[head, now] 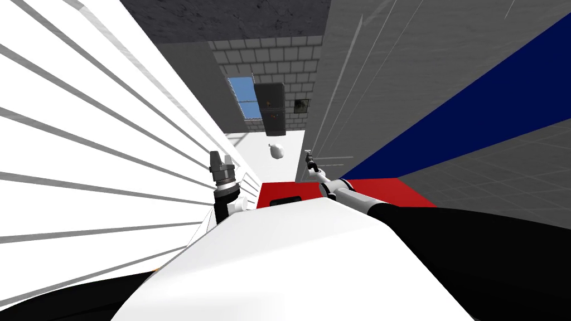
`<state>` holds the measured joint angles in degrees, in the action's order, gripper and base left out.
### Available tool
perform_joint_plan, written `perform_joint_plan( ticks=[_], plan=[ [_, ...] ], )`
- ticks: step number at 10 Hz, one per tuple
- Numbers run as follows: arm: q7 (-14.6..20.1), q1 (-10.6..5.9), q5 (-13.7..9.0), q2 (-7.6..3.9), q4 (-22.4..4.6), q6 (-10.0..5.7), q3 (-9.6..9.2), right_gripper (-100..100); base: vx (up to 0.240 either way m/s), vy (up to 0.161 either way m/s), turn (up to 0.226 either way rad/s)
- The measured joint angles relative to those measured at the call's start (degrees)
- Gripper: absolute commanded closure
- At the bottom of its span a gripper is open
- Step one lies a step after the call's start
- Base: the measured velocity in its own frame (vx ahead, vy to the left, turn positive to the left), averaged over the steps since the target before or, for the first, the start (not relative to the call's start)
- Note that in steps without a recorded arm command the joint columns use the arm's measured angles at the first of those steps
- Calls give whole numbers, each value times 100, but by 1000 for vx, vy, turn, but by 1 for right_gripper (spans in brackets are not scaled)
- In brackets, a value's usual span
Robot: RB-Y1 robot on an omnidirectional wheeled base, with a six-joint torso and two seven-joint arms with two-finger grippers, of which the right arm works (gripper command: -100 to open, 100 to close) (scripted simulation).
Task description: Pull the door open
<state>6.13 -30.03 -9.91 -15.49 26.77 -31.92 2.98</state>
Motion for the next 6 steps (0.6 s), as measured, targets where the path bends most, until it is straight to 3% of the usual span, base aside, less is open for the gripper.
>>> perform_joint_plan(
  ticks=[2, 4, 6],
  plan=[
    [0, 3, 0, 3, -2, 1, -1, 100, -56, -26, 47],
    [81, 15, 28, -35, 103, 18, -71, 100, -171, -74, 90],
    [169, -32, 70, -49, 18, -42, -167, 100, -210, -84, 94]
  ],
)
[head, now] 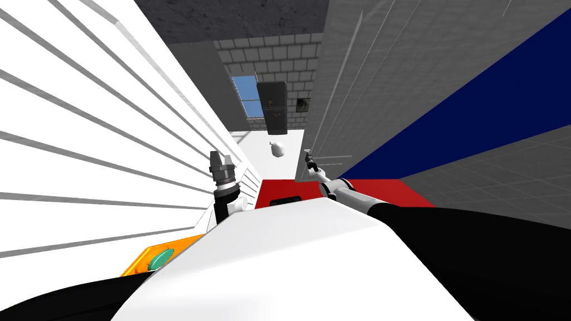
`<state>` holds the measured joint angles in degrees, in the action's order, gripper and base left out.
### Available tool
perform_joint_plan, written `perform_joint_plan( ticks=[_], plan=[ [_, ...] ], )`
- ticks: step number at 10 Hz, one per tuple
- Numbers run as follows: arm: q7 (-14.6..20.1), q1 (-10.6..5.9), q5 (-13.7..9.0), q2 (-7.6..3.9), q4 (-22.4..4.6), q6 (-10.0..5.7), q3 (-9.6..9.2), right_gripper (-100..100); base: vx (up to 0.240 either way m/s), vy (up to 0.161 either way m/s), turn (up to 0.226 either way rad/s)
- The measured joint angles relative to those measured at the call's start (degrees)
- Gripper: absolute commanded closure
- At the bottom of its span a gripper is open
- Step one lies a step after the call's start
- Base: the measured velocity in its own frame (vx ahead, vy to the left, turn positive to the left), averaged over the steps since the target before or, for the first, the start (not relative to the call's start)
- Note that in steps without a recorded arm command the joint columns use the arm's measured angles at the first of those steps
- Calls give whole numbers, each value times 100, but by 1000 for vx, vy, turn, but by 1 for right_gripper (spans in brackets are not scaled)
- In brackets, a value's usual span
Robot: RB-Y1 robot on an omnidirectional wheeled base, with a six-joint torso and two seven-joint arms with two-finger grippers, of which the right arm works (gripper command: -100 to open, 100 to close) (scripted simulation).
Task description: Pull the door open
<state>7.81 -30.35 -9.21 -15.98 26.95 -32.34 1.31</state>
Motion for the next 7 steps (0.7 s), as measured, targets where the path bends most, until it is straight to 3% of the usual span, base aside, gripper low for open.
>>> perform_joint_plan(
  ticks=[1, 2, 5, 7],
  plan=[
    [67, -16, 27, -9, -73, -46, -66, 100, -210, -89, 95],
    [109, 85, 49, -10, 99, 18, -118, 100, -214, -91, 105],
    [280, 122, 120, -24, 183, 60, -295, 100, -200, -132, 114],
    [407, 51, 170, -27, 100, -8, -419, 100, -143, -95, 74]
  ],
)
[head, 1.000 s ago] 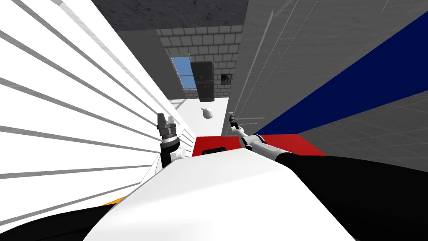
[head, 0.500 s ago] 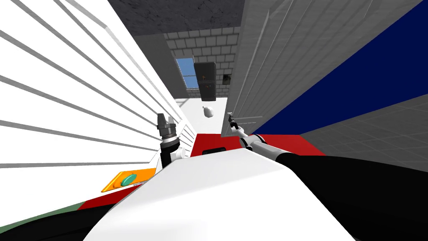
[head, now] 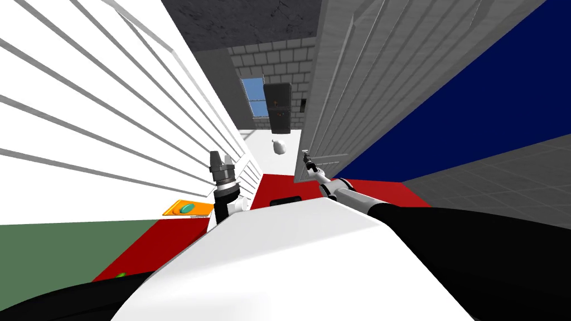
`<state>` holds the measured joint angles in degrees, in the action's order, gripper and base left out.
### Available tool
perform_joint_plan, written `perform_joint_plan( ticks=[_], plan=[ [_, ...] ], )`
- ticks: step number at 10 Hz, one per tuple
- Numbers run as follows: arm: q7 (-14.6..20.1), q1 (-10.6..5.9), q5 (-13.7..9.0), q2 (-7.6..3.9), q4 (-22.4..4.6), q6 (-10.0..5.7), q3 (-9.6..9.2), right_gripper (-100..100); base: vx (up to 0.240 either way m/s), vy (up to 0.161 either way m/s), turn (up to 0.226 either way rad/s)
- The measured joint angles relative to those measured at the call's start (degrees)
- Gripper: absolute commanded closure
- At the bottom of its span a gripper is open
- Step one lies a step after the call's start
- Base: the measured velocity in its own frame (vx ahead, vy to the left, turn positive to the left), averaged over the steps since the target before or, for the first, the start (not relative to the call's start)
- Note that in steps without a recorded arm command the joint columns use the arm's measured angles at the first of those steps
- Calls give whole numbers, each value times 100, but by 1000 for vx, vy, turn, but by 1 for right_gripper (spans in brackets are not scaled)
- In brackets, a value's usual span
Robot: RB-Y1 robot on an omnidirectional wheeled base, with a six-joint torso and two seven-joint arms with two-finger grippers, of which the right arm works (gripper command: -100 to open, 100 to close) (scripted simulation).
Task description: Pull the door open
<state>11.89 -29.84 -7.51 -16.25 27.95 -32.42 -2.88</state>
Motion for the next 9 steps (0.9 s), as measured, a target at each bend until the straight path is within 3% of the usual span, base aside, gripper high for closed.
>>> perform_joint_plan(
  ticks=[4, 7, 9],
  plan=[
    [157, 26, 68, -26, 108, -3, -172, 100, -195, -96, 86],
    [350, -62, 148, -52, -109, -165, -378, 100, -215, -126, 90],
    [455, 64, 202, -63, 164, -65, -516, 100, -191, -140, 97]
  ],
)
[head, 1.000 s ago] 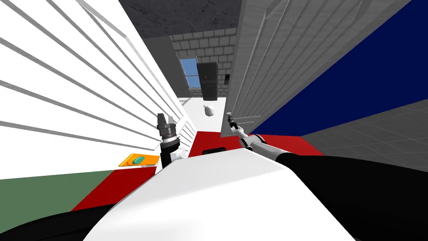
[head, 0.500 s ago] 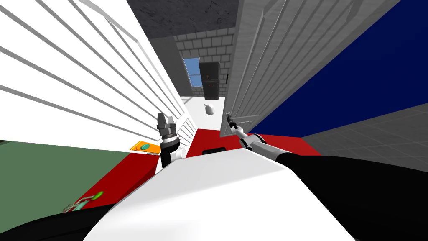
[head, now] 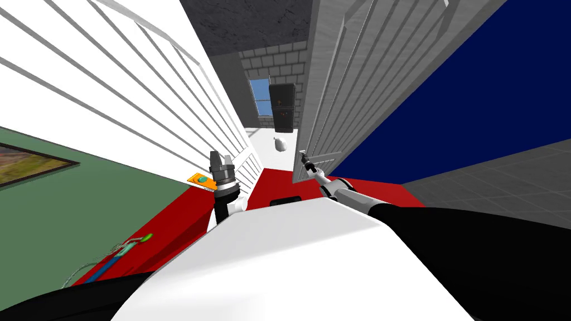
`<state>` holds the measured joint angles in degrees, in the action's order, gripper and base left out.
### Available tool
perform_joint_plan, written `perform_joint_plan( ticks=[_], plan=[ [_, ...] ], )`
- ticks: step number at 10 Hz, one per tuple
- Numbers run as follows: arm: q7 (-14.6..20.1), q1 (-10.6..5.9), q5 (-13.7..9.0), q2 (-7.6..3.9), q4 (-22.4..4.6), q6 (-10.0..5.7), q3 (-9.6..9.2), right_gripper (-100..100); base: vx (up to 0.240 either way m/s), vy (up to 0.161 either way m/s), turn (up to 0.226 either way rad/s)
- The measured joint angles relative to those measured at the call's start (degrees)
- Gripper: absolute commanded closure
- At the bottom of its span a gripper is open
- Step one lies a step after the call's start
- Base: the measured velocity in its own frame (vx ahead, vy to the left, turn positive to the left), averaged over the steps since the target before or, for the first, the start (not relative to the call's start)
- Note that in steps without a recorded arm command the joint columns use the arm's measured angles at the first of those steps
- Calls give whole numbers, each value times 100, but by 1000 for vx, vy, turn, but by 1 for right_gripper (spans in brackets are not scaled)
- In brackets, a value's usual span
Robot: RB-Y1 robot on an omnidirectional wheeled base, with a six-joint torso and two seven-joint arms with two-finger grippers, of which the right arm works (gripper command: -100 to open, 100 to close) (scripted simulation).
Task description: Pull the door open
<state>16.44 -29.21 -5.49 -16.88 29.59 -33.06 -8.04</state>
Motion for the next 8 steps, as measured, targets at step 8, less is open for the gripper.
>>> perform_joint_plan(
  ticks=[8],
  plan=[
    [385, -21, 161, -53, 65, -94, -447, 100, -163, -108, 63]
  ],
)
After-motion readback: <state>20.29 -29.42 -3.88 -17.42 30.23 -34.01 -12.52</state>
